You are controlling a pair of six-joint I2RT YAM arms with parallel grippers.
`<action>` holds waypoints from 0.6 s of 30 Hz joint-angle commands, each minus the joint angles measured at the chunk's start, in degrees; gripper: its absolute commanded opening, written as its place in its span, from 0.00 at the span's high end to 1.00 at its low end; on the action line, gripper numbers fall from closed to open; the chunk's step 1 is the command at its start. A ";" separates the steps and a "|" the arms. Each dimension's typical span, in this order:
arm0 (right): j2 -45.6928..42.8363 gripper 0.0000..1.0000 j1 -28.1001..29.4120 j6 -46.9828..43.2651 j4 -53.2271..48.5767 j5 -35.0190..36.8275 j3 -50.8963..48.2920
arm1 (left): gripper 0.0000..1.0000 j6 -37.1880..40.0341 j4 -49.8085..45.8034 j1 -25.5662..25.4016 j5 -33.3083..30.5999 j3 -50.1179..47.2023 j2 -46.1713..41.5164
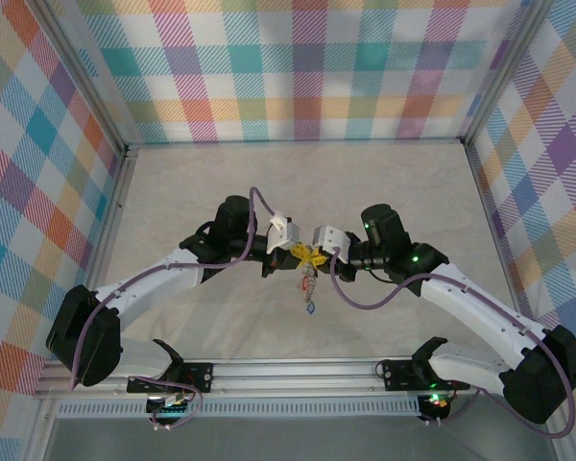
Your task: Put the keys on the keyring
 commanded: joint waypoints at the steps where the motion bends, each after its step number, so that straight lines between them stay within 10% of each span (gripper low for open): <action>1: -0.36 0.86 -0.30 2.06 5.83 -3.54 -0.87 | 1.00 -2.09 5.18 0.23 1.86 -0.63 -1.02; 18: -1.54 0.79 -5.42 6.00 7.92 -12.18 -4.27 | 1.00 -0.52 4.17 0.42 4.17 -0.73 -3.39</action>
